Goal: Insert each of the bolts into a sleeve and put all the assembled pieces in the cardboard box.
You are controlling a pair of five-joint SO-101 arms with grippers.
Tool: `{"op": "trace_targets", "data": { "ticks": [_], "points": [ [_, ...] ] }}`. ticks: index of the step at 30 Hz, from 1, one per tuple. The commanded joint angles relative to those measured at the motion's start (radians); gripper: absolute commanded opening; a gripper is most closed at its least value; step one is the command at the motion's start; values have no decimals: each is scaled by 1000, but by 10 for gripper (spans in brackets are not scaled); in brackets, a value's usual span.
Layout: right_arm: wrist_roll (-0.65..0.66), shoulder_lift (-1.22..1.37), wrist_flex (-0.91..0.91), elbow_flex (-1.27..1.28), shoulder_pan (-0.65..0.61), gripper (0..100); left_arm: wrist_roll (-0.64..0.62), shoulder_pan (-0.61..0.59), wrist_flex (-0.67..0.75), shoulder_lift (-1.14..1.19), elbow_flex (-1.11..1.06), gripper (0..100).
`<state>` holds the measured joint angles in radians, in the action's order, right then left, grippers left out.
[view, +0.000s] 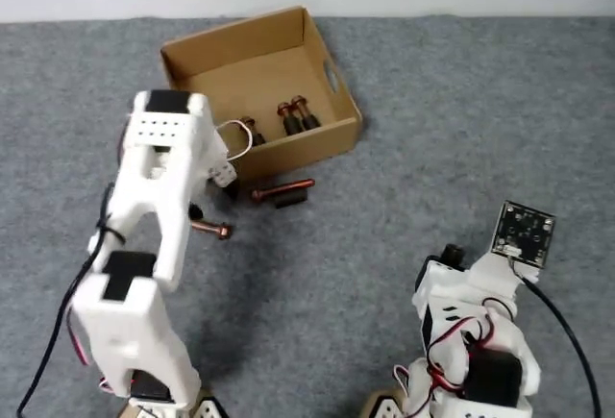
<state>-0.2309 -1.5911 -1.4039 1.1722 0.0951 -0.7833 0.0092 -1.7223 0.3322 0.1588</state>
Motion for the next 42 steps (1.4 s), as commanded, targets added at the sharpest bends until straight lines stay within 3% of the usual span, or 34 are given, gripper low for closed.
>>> {"op": "trace_targets", "data": {
  "ticks": [1,8,14,20,27,39,42],
  "points": [
    [5,-10,25,-6,13,9,351,-17,-34,-157,-36,209],
    [5,-10,25,-6,13,9,1076,-43,-32,-264,-200,212],
    [5,-10,25,-6,13,9,1330,-43,-31,-264,-242,209],
    [5,-10,24,-6,13,9,1768,-43,-5,-226,-239,209],
    [8,-10,24,-6,13,9,1883,-43,221,-141,-239,209],
    [8,-10,24,-6,13,9,1892,-41,422,98,-237,209],
    [8,-10,24,-5,13,9,1890,-41,459,133,-234,165]
  ]
}}
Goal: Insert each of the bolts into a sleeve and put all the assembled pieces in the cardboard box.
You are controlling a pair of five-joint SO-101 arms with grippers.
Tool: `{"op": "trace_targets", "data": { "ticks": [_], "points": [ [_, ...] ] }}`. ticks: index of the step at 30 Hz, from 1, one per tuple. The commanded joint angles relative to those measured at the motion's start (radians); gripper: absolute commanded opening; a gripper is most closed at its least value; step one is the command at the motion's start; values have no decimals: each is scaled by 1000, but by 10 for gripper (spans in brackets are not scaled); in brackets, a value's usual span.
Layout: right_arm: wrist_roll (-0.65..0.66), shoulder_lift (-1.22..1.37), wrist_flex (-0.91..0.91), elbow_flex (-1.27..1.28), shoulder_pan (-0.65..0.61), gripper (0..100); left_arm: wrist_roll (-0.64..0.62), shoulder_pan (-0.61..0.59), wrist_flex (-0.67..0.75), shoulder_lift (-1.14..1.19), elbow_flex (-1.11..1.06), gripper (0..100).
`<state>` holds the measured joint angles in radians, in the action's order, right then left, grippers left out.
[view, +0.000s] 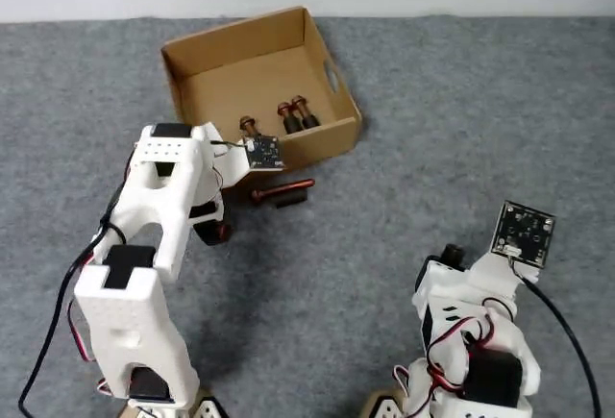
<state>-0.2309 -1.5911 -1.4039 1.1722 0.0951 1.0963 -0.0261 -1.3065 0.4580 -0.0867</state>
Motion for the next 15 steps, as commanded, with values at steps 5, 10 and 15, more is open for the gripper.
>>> {"op": "trace_targets", "data": {
  "ticks": [5,10,15],
  "points": [
    [8,-10,24,-5,13,9,11,2,8,18,36,19],
    [8,-10,25,2,13,9,8,2,-52,11,36,6],
    [8,-10,25,2,13,9,6,3,-143,-41,36,6]
  ]
}}
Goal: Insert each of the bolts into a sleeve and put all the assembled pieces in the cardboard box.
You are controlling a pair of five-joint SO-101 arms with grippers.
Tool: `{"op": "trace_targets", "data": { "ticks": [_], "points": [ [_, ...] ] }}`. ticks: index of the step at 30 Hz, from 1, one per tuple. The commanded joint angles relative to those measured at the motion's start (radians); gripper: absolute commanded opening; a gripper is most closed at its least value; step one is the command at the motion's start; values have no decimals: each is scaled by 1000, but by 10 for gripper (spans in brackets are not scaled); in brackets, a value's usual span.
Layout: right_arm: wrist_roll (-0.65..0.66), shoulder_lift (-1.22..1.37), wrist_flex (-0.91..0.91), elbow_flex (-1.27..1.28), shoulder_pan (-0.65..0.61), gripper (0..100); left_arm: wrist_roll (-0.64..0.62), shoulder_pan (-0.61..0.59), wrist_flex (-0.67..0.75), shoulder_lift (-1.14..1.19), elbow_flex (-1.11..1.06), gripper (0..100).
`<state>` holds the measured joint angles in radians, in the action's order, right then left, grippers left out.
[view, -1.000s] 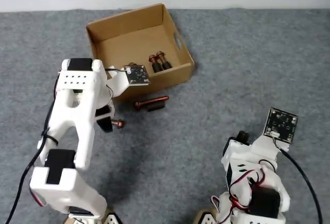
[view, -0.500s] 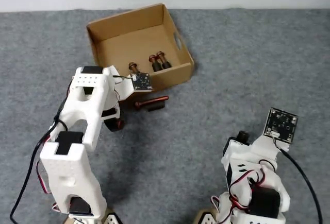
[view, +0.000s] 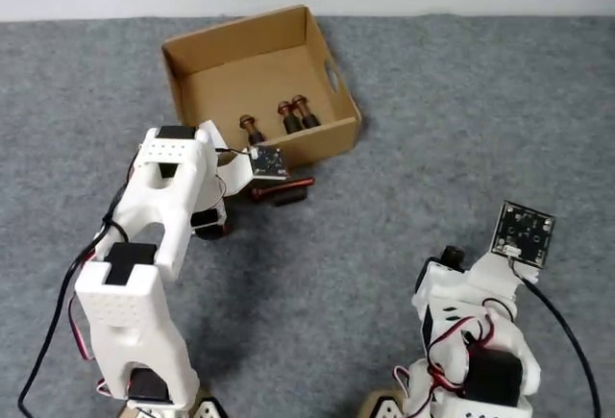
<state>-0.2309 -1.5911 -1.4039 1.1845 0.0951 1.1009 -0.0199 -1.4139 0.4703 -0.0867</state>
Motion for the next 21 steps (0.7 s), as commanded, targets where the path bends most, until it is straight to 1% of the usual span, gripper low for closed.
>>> {"op": "trace_targets", "data": {
  "ticks": [1,4,10,13,17,21],
  "points": [
    [8,-10,25,-11,13,9,0,-3,-63,-77,36,6],
    [8,-10,25,-12,13,9,-31,8,-160,-161,35,6],
    [8,-10,25,-14,12,9,-207,66,-331,-365,31,6],
    [8,-15,25,-14,12,9,-331,98,-339,-479,-1,6],
    [9,-108,18,-14,10,9,-485,158,-334,-631,-127,6],
    [12,-223,15,5,8,8,-717,216,-256,-744,-295,6]
  ]
}}
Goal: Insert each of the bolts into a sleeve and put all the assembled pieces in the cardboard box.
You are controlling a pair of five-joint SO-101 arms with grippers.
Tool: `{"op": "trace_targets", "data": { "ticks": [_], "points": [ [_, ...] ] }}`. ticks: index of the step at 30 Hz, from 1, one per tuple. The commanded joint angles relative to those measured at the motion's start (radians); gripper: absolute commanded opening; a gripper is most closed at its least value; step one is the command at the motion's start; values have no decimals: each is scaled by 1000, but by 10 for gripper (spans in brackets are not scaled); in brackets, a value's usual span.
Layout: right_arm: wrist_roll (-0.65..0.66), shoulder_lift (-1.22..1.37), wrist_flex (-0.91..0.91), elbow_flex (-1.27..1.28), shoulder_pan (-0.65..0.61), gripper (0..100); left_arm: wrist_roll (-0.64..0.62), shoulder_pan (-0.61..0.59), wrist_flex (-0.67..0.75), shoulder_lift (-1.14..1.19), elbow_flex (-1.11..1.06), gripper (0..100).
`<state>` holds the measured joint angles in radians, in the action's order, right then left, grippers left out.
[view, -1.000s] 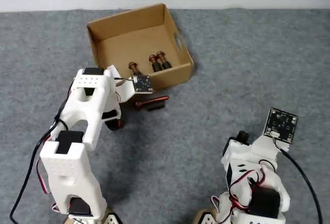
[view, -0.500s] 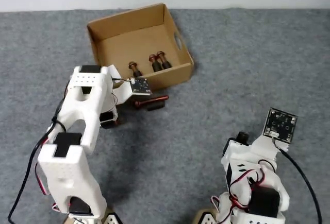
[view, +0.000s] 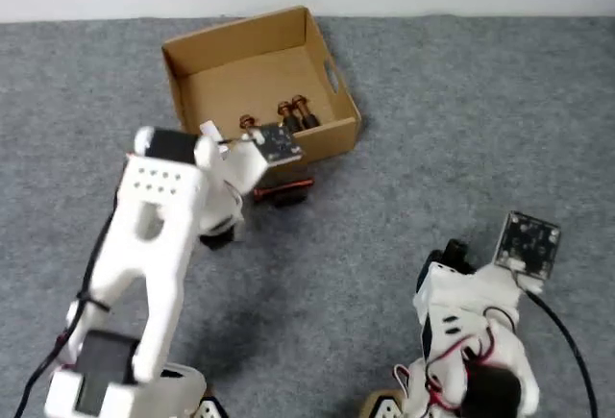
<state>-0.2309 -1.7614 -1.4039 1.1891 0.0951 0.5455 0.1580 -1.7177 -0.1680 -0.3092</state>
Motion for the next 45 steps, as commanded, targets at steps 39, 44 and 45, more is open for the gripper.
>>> {"op": "trace_targets", "data": {
  "ticks": [39,44,45],
  "points": [
    [38,-47,54,3,-624,8,-954,298,1054,-1137,-796,6],
    [38,-47,54,3,-690,9,-953,342,1051,-1258,-806,6],
    [38,-45,54,3,-697,9,-950,358,1053,-1280,-814,6]
  ]
}}
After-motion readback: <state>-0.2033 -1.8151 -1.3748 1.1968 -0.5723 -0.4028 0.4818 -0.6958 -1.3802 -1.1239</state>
